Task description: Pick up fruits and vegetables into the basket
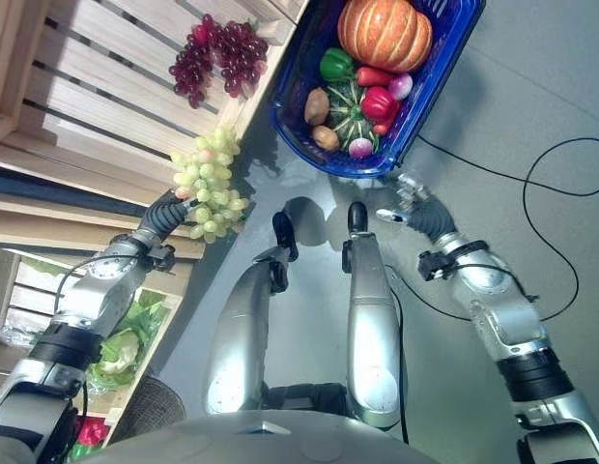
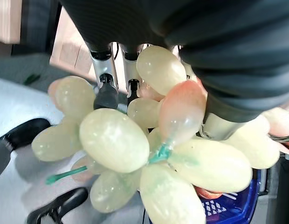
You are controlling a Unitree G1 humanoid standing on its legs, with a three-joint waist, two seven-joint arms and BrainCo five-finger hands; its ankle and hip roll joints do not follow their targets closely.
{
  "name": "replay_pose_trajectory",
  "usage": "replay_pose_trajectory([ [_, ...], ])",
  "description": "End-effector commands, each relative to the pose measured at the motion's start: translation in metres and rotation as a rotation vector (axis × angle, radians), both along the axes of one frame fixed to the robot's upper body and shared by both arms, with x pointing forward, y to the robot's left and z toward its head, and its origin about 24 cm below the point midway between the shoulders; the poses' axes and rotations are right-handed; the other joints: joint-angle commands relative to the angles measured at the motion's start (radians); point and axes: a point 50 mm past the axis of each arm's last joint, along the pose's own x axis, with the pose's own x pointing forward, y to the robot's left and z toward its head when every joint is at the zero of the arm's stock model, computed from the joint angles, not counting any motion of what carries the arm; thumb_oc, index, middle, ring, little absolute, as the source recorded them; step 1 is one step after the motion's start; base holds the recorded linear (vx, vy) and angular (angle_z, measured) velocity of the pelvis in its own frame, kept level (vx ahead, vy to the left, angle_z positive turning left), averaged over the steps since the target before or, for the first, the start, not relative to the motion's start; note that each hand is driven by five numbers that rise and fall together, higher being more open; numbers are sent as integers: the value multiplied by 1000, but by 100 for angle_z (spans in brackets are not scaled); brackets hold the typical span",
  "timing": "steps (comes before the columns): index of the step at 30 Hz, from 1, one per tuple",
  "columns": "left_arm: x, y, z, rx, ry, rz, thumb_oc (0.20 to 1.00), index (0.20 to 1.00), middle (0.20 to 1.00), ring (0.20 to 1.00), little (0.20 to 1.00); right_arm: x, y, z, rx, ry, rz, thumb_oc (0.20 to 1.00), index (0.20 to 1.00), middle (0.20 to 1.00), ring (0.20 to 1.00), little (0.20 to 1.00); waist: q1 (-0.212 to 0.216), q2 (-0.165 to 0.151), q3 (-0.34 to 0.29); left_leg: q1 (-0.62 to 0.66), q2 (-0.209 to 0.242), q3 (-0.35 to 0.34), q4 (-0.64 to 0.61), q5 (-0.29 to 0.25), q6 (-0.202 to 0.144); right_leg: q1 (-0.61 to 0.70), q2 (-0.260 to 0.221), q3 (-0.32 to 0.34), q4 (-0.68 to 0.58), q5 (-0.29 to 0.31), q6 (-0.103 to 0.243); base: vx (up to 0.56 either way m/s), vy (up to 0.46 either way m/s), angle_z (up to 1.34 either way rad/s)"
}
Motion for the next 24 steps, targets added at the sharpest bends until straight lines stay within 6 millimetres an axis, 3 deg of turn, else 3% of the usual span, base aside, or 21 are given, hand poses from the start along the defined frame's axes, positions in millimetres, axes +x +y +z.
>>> replay_pose_trajectory([
  [1, -8, 0, 15, 75, -64, -51, 200, 200, 200, 200, 200, -2, 10, 11, -34, -97, 27, 1000, 1000, 1000, 1000, 1000, -9, 30, -44, 31, -74, 83, 28, -111, 84, 60, 42, -18, -85, 2, 54, -2, 5, 7],
  [8, -19, -13, 30, 39, -29, -225, 200, 200, 200, 200, 200, 3, -5, 62, -617, -575, -226, 1000, 1000, 1000, 1000, 1000, -13, 64, -44, 70, -81, 94, 7, -108, 93, 86, 39, -8, -88, -4, 55, 9, 69, 4],
  [10, -21, -19, 31, 13, -10, -275, 200, 200, 200, 200, 200, 4, -7, 72, -707, -657, -250, 1000, 1000, 1000, 1000, 1000, -15, 71, -44, 78, -82, 96, 8, -114, 95, 94, 38, -4, -87, -9, 56, -17, 75, -2],
  [12, -23, -27, 34, -19, 15, -341, 200, 200, 200, 200, 200, 4, -8, 88, -856, -815, -299, 1000, 1000, 1000, 1000, 1000, -14, 78, -44, 62, -82, 107, 2, -91, 102, 80, 34, -7, -103, 21, 52, -34, 32, -1],
  [13, -25, -29, 32, -27, 31, -352, 200, 200, 200, 200, 200, 5, -8, 88, -875, -822, -303, 1000, 1000, 1000, 1000, 1000, -13, 79, -44, 84, -84, 98, 11, -119, 97, 103, 34, -2, -93, -8, 59, 0, 0, 0],
  [14, -24, -32, 35, -47, 37, -372, 200, 200, 200, 200, 200, 7, -8, 96, -906, -870, -325, 1000, 1000, 1000, 1000, 1000, -12, 81, -44, 64, -82, 108, 4, -93, 104, 84, 32, -8, -105, 23, 54, 0, 0, 0],
  [18, -28, -47, 30, -221, 191, -487, 200, 200, 200, 200, 200, 12, -8, 118, -1103, -1071, -405, 1000, 1000, 1000, 1000, 1000, -5, 80, -44, 70, -84, 103, 11, -104, 105, 96, 27, -10, -108, 24, 63, -35, -37, 0],
  [24, -45, -69, 19, -444, 361, -632, 200, 200, 200, 200, 200, 13, 2, 123, -1149, -1164, -355, 1000, 1000, 1000, 1000, 1000, 9, 69, -44, 71, -88, 91, 7, -109, 111, 108, 27, -20, -127, 37, 72, -31, -70, 3],
])
